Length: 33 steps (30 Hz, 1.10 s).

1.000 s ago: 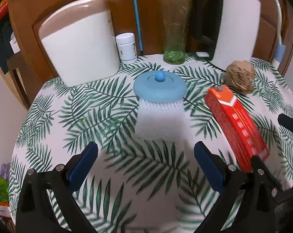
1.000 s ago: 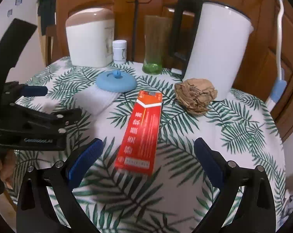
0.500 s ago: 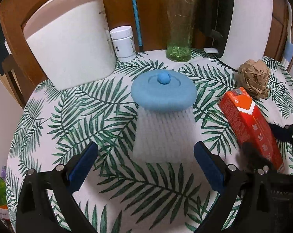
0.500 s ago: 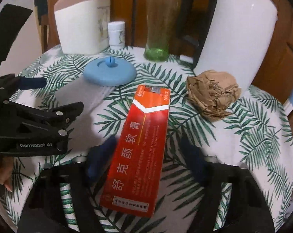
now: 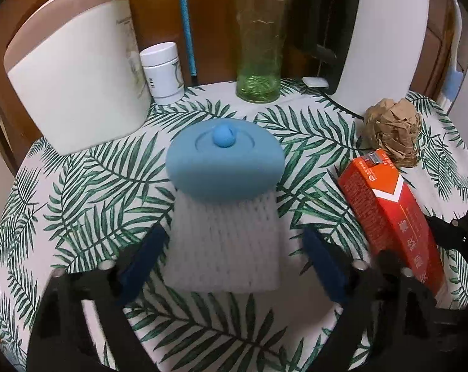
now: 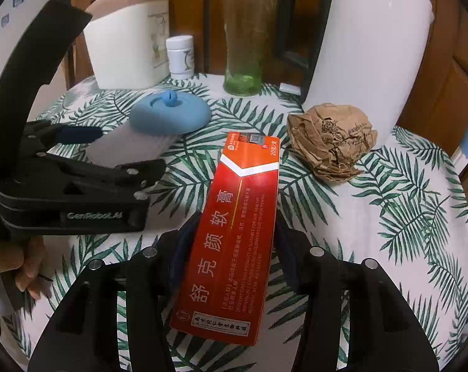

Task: Collect trash
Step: 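Grasp the white brush with the left tool while the right tool grasps the red ointment box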

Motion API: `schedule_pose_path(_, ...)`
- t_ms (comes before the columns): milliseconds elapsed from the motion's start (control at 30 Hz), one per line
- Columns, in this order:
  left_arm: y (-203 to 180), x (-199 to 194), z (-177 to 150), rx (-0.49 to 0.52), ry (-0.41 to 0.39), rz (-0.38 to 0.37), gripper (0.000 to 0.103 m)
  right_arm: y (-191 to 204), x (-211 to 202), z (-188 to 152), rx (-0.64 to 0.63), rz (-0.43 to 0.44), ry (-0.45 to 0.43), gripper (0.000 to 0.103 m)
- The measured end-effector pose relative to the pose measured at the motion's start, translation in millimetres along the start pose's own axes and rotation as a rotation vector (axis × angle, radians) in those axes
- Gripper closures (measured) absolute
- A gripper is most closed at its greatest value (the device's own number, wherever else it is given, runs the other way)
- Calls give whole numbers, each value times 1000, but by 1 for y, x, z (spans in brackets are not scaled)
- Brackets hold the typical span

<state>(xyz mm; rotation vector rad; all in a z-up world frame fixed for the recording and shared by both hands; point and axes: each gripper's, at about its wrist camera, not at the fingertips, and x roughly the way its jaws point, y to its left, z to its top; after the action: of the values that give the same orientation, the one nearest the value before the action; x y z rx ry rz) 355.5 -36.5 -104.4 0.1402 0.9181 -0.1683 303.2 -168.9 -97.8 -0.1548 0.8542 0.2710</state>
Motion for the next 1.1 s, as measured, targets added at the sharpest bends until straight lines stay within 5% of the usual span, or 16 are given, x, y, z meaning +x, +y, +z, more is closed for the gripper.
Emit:
schedule_pose_path(133,-2,0,0,-4,-9,-4,46,3,0,0,-15,-3,-2,54)
schedule_pose_path(233,0,-2,-1,-12,-16,-14,75,3,0,-1,-16,0,-7,54)
schedule_pose_path(667,1,-33,-24,-19,-54,-48,79,3,-11,2,-10,19,-51,54)
schedule_pose_path(767,11,-43,-27,-100,-4,-178,79,4,-15,2,-12,27,-55,54)
schedule_pose_path(900,4,-65,-20,-33,-67,-82,79,7,-21,1,-12,48,-55,54)
schedule_pose_path(1100,4,-81,-31,-29,-65,-82,79,10,-39,-1,-11,44,-73,54)
